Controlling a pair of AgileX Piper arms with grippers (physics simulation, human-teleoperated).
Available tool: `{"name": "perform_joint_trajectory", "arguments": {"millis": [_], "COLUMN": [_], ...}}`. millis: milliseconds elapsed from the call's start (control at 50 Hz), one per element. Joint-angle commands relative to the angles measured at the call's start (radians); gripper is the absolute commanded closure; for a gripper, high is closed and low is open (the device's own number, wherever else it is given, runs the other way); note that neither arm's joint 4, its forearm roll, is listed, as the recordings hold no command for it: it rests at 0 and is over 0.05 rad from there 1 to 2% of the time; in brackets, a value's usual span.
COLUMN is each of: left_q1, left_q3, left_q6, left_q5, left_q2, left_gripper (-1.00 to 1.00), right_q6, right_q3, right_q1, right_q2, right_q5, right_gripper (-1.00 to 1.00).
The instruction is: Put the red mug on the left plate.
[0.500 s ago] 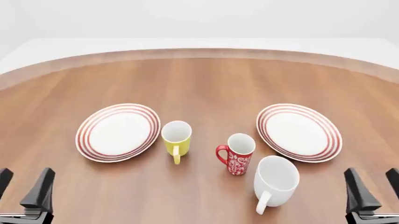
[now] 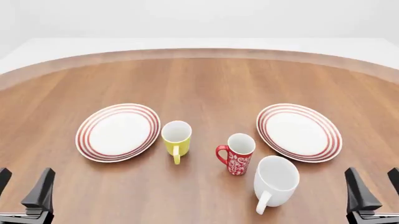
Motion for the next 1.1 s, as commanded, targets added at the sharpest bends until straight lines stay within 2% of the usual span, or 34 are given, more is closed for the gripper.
{"name": "perform_joint_trajectory", "arguments": {"millis": [20, 140, 180, 220, 260, 280, 320, 440, 520, 680, 740, 1000, 1100], "left_q1": [0.007, 0.044, 0.042, 0.042, 0.042, 0.05, 0.048, 0.04, 0.044, 0.049, 0.034, 0.002, -0.033], "left_q3": [-0.012, -0.072, -0.099, -0.123, -0.142, -0.155, -0.168, -0.21, -0.247, -0.352, -0.393, -0.496, -0.536], "left_q6": [0.003, 0.02, 0.027, 0.076, 0.059, 0.085, 0.079, 0.126, 0.133, 0.168, 0.221, 0.328, 0.398], "left_q5": [0.014, 0.037, 0.05, 0.046, 0.046, 0.047, 0.052, 0.039, 0.038, 0.053, 0.045, 0.01, -0.013], "left_q2": [-0.011, 0.004, 0.004, 0.002, 0.019, 0.012, 0.017, 0.035, 0.055, 0.105, 0.131, 0.265, 0.336], "left_gripper": [-1.0, -1.0, -1.0, -1.0, -1.0, -1.0, -1.0, -1.0, -1.0, -1.0, -1.0, -1.0, -1.0], "right_q6": [-0.001, -0.001, -0.001, -0.001, -0.001, -0.001, -0.001, -0.001, -0.001, -0.001, -0.001, -0.001, -0.001], "right_q3": [0.003, 0.003, 0.003, 0.003, 0.003, 0.003, 0.003, 0.003, 0.003, 0.003, 0.003, 0.002, 0.002], "right_q1": [0.001, 0.001, 0.001, 0.001, 0.001, 0.001, 0.001, 0.001, 0.001, 0.001, 0.001, 0.001, 0.001], "right_q2": [0.0, 0.0, 0.0, 0.0, 0.001, 0.001, 0.001, 0.002, 0.001, 0.001, 0.0, 0.0, 0.0], "right_q5": [-0.002, -0.003, -0.003, -0.004, -0.004, -0.004, -0.005, -0.005, -0.005, -0.004, -0.003, -0.002, -0.002], "right_gripper": [-1.0, -1.0, -1.0, -1.0, -1.0, -1.0, -1.0, -1.0, -1.0, -1.0, -1.0, -1.0, -1.0]}}
